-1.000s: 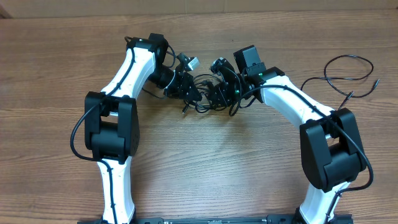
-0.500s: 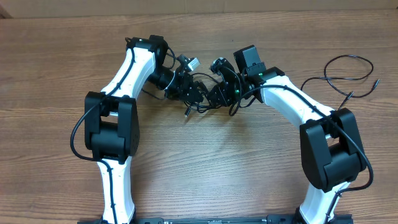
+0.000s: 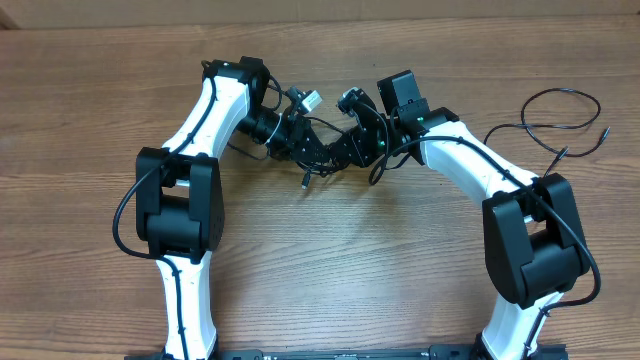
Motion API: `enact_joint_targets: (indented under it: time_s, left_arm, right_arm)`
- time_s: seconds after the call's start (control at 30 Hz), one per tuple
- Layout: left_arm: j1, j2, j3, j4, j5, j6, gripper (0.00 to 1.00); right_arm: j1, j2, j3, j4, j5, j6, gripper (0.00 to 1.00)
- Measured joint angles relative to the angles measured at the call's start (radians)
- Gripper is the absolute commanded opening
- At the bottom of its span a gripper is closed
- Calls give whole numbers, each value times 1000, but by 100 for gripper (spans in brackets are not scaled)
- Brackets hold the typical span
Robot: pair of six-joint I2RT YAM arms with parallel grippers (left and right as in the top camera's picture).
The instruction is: Untangle cables
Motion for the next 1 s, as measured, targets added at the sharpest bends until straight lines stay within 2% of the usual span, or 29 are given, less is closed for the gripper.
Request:
enact_joint_targets:
  time_s: [0.1, 0.23, 0.47, 0.73, 0.9, 1.0]
  left_arm:
    - [0, 0, 0, 0, 1, 0, 4]
    - [0, 0, 0, 0, 4, 5, 4]
    - [0, 0, 0, 0, 1, 11, 4]
    - [0, 0, 0, -3, -82, 18, 4]
    - [-1, 0, 0, -15, -174, 18, 4]
    - [-1, 0, -1, -12, -237, 18, 4]
  right_arm:
    - [0, 0, -2, 23, -4, 26, 26]
    - [0, 0, -2, 53, -1, 90, 17]
    - [0, 0, -2, 113, 65, 244, 18]
    - [0, 0, -2, 149, 134, 375, 18]
    - [0, 0, -2, 156, 213, 429, 23]
    - [-4, 0, -2, 134, 237, 454, 39]
